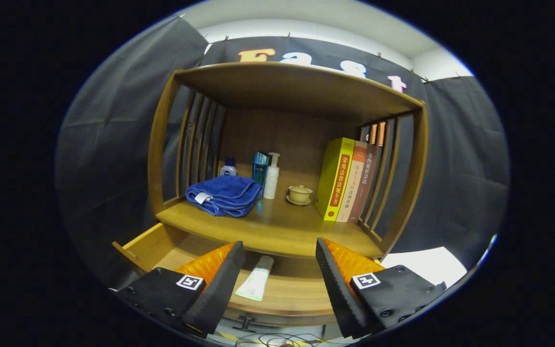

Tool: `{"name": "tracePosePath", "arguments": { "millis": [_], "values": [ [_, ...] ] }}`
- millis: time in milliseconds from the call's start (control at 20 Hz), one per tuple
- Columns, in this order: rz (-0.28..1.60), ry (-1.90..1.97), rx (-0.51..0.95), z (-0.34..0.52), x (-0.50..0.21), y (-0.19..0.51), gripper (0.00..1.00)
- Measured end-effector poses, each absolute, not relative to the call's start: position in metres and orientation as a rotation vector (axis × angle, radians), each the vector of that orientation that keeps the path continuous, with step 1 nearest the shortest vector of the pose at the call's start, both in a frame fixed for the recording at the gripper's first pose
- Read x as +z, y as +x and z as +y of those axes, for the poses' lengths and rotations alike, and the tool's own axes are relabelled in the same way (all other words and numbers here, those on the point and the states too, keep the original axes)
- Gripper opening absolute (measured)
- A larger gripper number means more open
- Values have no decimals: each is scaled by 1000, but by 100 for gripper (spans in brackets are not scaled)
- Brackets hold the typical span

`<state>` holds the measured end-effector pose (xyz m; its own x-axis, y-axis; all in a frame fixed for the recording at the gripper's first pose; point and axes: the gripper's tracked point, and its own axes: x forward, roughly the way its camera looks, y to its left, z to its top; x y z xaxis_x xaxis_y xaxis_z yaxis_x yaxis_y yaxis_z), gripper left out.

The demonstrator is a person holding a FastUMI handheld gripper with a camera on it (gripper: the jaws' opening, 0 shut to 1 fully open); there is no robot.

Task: Pull open the drawer, take out the items inside it, and place them on the countertop above the cabinet.

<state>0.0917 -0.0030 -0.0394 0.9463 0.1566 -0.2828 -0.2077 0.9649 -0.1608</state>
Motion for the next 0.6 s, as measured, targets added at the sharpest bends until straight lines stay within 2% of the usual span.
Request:
{"name": "tracePosePath", "arguments": {
  "millis": [300,600],
  "values": [
    [546,-146,236,3,-86,116,97],
    [643,-144,220,-1,-119,133,97]
  ]
}}
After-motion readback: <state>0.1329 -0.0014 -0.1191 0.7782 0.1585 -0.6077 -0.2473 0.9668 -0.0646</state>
